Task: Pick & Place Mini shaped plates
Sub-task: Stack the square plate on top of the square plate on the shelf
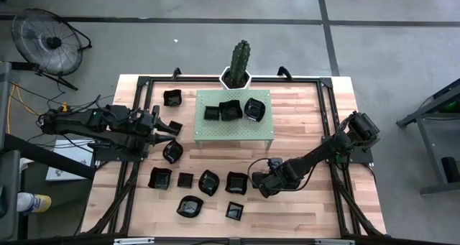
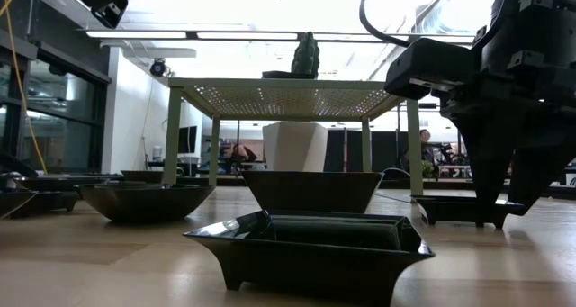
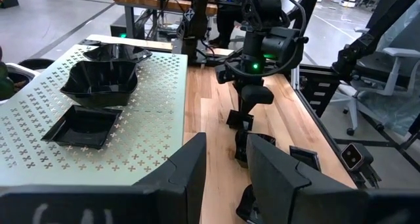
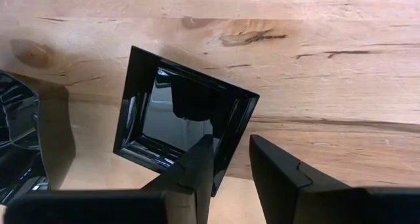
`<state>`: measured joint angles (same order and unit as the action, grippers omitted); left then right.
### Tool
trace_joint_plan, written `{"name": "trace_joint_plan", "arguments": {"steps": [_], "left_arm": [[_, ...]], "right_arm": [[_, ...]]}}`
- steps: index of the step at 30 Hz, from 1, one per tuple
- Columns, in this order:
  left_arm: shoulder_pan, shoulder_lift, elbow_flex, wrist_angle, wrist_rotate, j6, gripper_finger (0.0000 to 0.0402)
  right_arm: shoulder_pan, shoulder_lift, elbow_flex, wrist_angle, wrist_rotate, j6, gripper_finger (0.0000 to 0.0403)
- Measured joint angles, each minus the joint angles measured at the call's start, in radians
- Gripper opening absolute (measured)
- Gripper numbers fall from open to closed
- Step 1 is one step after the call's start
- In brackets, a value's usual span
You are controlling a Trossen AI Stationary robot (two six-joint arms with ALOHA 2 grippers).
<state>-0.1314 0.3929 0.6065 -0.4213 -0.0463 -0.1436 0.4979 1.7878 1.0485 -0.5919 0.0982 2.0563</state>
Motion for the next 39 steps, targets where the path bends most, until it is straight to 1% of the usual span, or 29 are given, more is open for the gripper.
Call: {"name": "trace_joint_plan", "arguments": {"steps": [4, 11, 15, 26, 33, 39], "left_arm": [[0.0, 0.0, 0.0, 0.0, 0.0, 0.0, 0.0108], [0.0, 0.0, 0.0, 0.0, 0.0, 0.0, 0.0108], [0.0, 0.0, 0.0, 0.0, 0.0, 0.0, 0.0108], [0.0, 0.0, 0.0, 0.0, 0.004, 0.0, 0.0108], [0.0, 0.0, 0.0, 0.0, 0.003, -0.003, 0.0108], [0.0, 0.0, 0.0, 0.0, 0.003, -0.011, 0.0108]], "right_arm": [[0.0, 0.0, 0.0, 0.002, 0.0, 0.0, 0.0077], [0.0, 0.0, 0.0, 0.002, 0.0, -0.008, 0.0027], [0.0, 0.0, 0.001, 0.004, 0.001, -0.015, 0.0006], [0.0, -0.011, 0.001, 0.002, 0.007, -0.06, 0.0001], [0.007, -0.083, 0.001, -0.04, 0.031, -0.084, 0.0], [0.02, -0.167, 0.0, -0.059, 0.096, -0.114, 0.0]]}}
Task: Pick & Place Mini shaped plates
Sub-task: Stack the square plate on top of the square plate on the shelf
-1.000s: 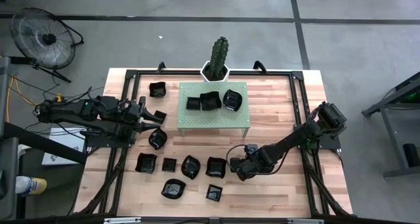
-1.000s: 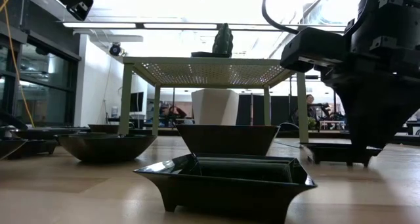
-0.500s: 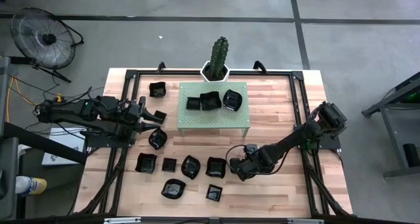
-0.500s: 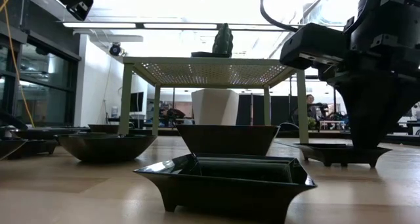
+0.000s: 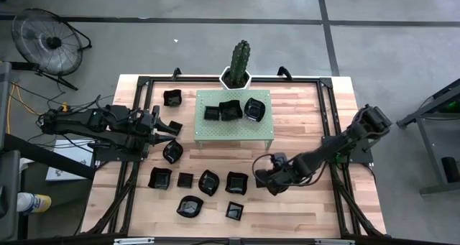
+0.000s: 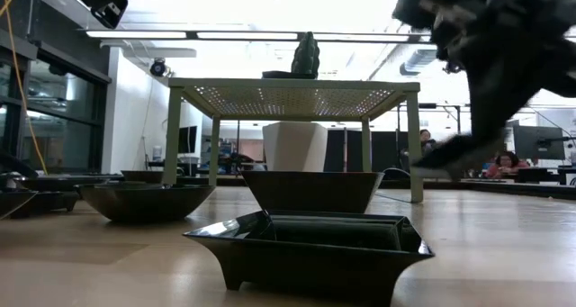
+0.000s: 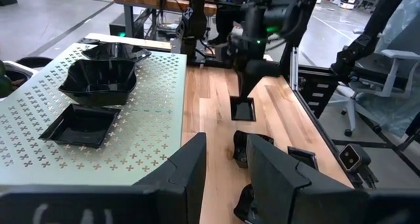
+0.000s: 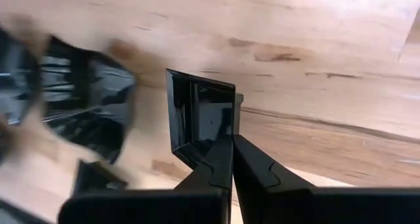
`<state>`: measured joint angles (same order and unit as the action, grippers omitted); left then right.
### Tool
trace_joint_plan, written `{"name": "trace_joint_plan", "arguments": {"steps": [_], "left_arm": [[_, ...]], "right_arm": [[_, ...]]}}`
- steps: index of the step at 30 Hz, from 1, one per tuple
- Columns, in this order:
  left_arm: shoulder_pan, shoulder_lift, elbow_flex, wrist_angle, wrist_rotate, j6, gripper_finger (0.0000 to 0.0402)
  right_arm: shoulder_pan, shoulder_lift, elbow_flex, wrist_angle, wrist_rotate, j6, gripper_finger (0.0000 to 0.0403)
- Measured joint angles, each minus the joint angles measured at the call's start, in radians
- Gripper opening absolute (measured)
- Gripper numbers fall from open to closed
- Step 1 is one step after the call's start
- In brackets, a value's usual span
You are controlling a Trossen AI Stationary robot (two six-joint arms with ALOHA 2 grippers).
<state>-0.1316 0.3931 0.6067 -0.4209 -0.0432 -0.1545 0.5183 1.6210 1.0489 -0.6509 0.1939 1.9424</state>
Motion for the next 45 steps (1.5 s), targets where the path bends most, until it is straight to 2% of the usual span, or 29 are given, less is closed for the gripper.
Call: {"name": "trace_joint_plan", "arguments": {"steps": [5, 10, 17, 23, 28, 36, 41, 45], "left_arm": [[0.0, 0.0, 0.0, 0.0, 0.0, 0.0, 0.0108], [0.0, 0.005, 0.0, 0.001, 0.0, 0.0, 0.0108], [0.0, 0.031, 0.0, 0.016, -0.001, 0.0, 0.0108], [0.0, 0.091, 0.0, 0.109, -0.039, -0.016, 0.0108], [0.0, 0.175, 0.0, 0.234, -0.117, -0.06, 0.0108], [0.0, 0.349, 0.0, 0.48, -0.203, -0.116, 0.0108], [0.0, 0.456, 0.0, 0.638, -0.213, -0.107, 0.0108], [0.0, 0.539, 0.0, 0.731, -0.239, -0.054, 0.0108]], "right_arm": [[0.002, -0.063, 0.0, 0.01, 0.094, -0.071, 0.0], [0.006, -0.099, 0.025, 0.058, 0.297, -0.206, 0.0], [0.0, -0.099, 0.097, 0.202, 0.632, -0.535, 0.0], [-0.031, -0.099, 0.142, 0.348, 0.813, -0.932, 0.0], [-0.068, -0.099, 0.144, 0.491, 0.881, -1.246, 0.0], [-0.119, -0.099, 0.144, 0.624, 0.899, -1.533, 0.0], [-0.14, -0.099, 0.144, 0.65, 0.896, -1.628, 0.0], [-0.149, -0.099, 0.144, 0.665, 0.893, -1.634, 0.0]]}}
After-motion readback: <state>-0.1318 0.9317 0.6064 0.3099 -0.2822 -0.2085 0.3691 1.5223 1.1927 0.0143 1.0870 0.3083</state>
